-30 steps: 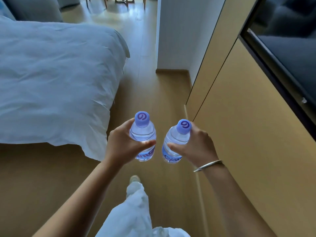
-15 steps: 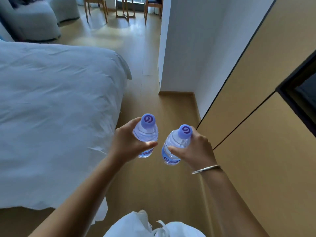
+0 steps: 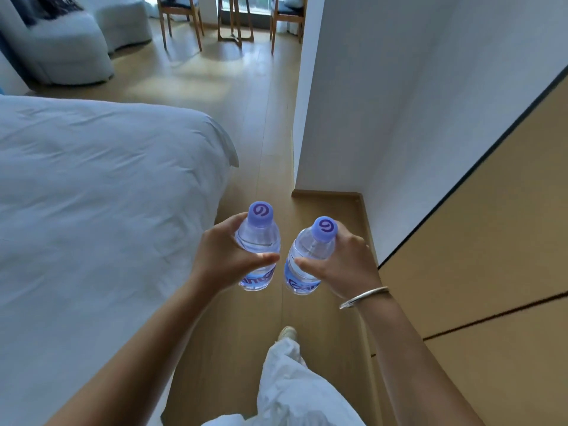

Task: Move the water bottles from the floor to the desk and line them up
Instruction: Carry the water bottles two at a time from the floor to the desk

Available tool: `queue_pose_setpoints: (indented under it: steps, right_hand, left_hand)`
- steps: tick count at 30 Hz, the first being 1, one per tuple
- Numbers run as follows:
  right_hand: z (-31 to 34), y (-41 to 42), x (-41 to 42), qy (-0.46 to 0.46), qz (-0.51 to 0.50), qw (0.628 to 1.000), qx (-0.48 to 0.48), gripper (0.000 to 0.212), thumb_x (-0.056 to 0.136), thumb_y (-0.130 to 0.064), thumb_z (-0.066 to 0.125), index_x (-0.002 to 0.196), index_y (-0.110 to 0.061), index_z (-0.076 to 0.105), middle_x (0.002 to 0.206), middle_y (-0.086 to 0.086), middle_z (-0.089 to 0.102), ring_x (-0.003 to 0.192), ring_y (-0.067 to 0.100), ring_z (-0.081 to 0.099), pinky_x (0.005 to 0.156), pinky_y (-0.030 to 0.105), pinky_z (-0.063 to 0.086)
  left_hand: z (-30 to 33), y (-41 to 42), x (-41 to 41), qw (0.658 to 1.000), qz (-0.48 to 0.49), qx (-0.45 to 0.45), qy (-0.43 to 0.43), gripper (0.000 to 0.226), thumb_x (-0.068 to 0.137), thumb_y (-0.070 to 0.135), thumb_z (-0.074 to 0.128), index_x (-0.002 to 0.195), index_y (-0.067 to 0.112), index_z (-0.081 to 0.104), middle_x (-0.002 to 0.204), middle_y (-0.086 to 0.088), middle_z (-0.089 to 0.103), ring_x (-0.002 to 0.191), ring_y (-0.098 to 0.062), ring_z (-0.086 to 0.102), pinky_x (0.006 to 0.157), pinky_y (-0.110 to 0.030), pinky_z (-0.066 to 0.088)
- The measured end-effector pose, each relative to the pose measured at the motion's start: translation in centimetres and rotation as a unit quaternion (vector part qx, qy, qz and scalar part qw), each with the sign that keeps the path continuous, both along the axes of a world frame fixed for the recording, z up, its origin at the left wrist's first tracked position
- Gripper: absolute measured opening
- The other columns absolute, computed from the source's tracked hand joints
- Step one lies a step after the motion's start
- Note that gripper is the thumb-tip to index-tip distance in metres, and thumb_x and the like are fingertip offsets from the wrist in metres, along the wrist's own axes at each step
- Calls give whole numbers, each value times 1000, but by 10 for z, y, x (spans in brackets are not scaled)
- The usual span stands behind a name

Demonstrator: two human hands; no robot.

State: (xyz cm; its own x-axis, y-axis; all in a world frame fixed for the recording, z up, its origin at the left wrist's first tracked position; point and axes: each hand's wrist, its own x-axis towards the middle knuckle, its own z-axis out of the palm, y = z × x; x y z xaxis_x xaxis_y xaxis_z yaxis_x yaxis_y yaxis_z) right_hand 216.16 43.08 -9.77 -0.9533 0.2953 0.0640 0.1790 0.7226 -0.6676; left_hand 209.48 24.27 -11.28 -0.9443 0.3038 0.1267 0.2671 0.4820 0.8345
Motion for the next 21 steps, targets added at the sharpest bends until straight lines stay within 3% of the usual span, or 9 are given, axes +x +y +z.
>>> queue_pose_setpoints:
  steps: [3,7,11,14,18,21]
  right_hand:
    - [3,34,-59,-4,19,1000,2,48,64,-37,79,104,-21,59,86,-5,61,77,17,57,70,24,45]
    - [3,76,-136,12,42,999,9,50,63,-38,79,105,-19,59,92,-1,66,83,22,62,78,39,53]
    - [3,105,-196,29,51,998,16,47,63,-36,79,102,-19,60,86,-4,64,79,20,62,76,39,53]
    - [6,119,-231,37,53,998,-2,46,62,-35,80,101,-21,60,83,-9,60,79,18,62,77,37,53]
    - [2,131,-278,25,57,998,-11,47,63,-36,79,103,-20,61,90,-2,67,83,21,63,78,38,52]
    - [-3,137,-315,26,67,997,-9,48,65,-38,80,105,-19,60,92,-1,67,81,18,62,77,36,54]
  left_hand:
    - [3,33,-53,1000,12,-3,1,60,43,58,71,98,34,65,82,15,70,78,-3,67,75,-28,55]
    - [8,67,-119,999,43,7,-9,51,41,55,74,89,48,60,85,17,70,83,-4,67,81,-35,55]
    - [13,93,-171,997,64,31,1,55,41,51,76,92,54,56,90,21,69,87,-3,66,85,-34,54]
    - [14,108,-204,997,73,30,12,58,43,54,74,98,49,56,88,25,66,84,-2,64,82,-29,53]
    - [8,124,-249,997,74,22,14,66,43,59,72,103,38,57,88,28,62,81,1,60,78,-21,48]
    - [1,131,-288,998,61,14,19,69,45,62,72,107,34,59,90,25,64,82,-3,63,76,-22,51]
